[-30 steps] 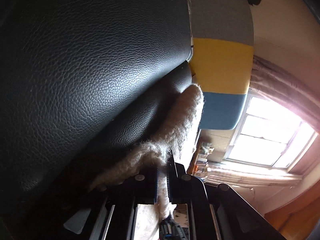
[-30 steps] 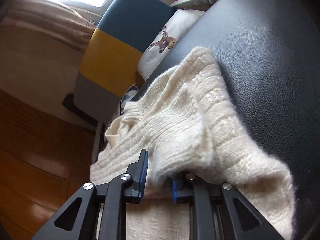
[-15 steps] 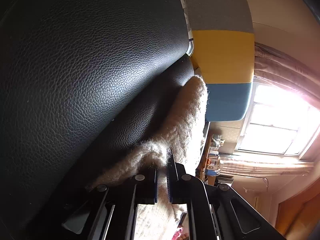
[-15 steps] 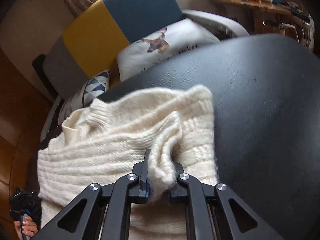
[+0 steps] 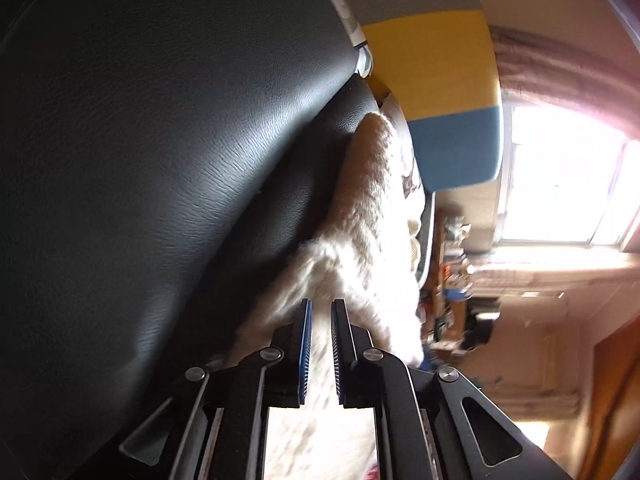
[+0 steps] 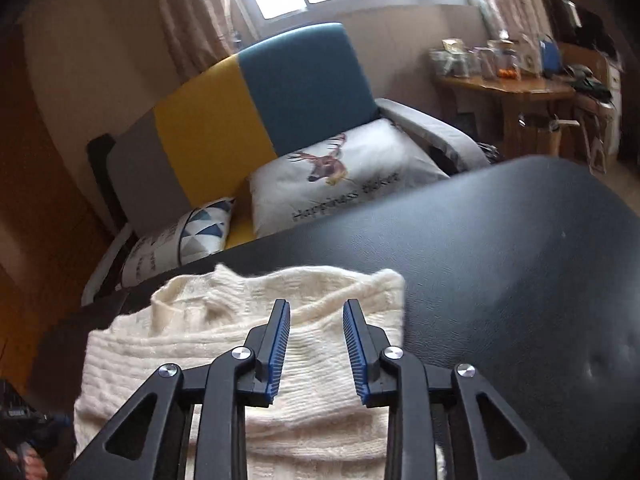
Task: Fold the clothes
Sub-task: 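Smooth the folded sweater with both open grippers near the collar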
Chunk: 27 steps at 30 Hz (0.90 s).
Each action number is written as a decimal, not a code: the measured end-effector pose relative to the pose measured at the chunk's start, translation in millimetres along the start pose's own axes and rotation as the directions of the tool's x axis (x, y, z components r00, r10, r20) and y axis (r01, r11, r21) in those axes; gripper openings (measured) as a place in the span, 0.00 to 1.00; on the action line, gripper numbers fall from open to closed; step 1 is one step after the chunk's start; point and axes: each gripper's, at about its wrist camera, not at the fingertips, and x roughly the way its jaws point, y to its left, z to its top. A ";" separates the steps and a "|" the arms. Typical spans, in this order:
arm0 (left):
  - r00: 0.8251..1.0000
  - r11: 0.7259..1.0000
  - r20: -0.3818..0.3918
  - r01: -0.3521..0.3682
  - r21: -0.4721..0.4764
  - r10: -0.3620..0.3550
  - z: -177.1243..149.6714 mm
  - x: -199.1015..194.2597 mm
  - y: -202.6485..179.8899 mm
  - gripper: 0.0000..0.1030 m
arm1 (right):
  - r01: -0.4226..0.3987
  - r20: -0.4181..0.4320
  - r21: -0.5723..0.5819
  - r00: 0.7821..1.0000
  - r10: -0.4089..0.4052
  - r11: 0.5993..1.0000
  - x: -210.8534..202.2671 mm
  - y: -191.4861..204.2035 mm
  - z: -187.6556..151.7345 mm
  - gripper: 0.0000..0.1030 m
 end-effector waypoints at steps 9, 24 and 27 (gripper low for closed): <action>0.988 0.976 0.111 -0.129 0.172 0.111 47.1 -17.0 -30.9 0.24 | -0.178 -0.263 -0.235 0.958 0.114 0.955 74.5 87.3 -47.4 0.29; 0.967 0.887 0.130 -0.255 0.385 0.221 82.5 91.4 -84.3 0.14 | -0.304 -0.223 -0.034 0.931 0.289 0.952 74.1 48.2 -53.5 0.25; 0.934 0.826 0.194 -0.357 0.435 0.301 77.3 92.6 -88.0 0.18 | -0.302 -0.225 -0.034 0.931 0.287 0.953 72.6 48.3 -53.9 0.25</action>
